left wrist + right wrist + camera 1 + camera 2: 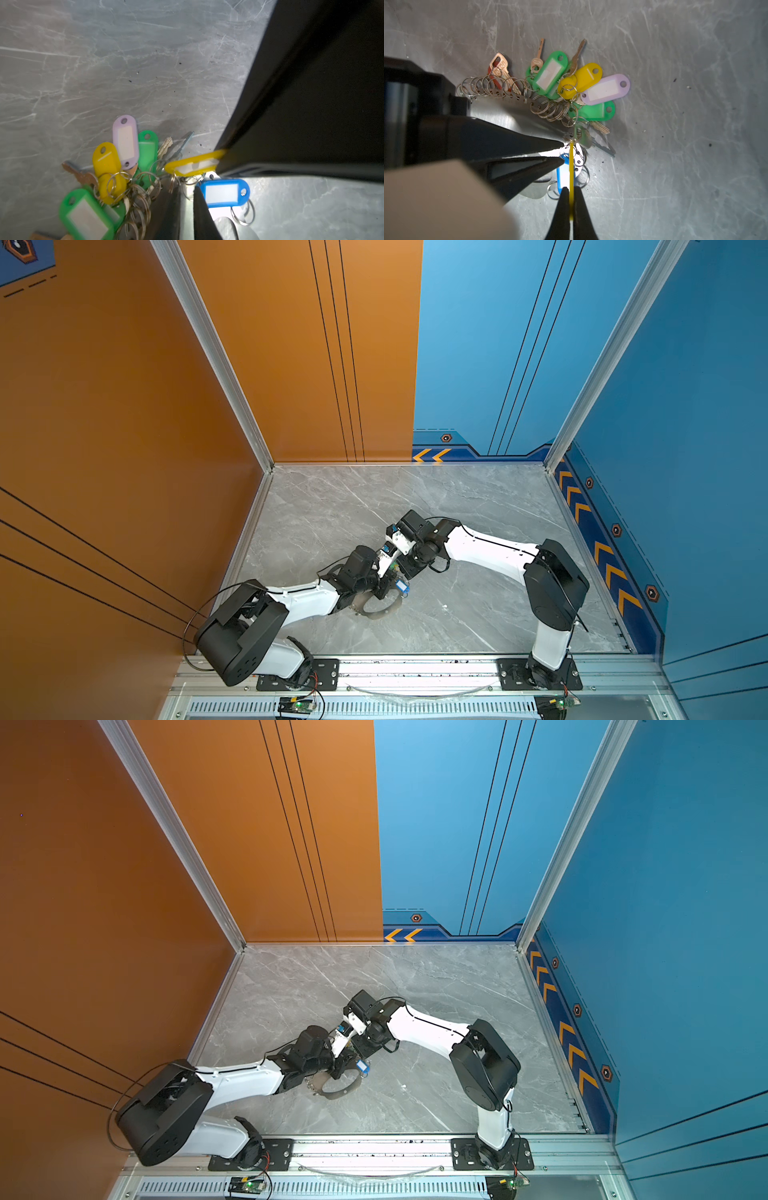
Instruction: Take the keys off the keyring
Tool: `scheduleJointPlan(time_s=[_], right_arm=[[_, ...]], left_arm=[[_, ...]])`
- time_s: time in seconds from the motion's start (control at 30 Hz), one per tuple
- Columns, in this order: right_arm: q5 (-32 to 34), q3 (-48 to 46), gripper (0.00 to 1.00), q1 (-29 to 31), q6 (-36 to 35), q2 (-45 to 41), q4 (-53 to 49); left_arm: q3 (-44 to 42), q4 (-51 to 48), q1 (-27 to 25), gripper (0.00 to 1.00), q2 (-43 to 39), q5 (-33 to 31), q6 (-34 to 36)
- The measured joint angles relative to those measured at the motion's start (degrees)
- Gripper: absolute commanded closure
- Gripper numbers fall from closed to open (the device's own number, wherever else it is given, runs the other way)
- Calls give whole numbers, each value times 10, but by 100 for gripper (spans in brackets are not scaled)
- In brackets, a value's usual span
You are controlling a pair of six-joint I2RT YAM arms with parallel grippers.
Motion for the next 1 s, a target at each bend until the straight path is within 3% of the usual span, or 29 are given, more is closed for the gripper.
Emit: scheduleJointPlan(time_s=[0.4, 1.0], right_arm=[[0, -6, 99, 0, 4, 0, 14], [-7, -6, 98, -2, 10, -3, 23]], left_arm=[[5, 4, 3, 75, 23, -8, 4], [-8, 18, 12, 76, -7, -91, -13]])
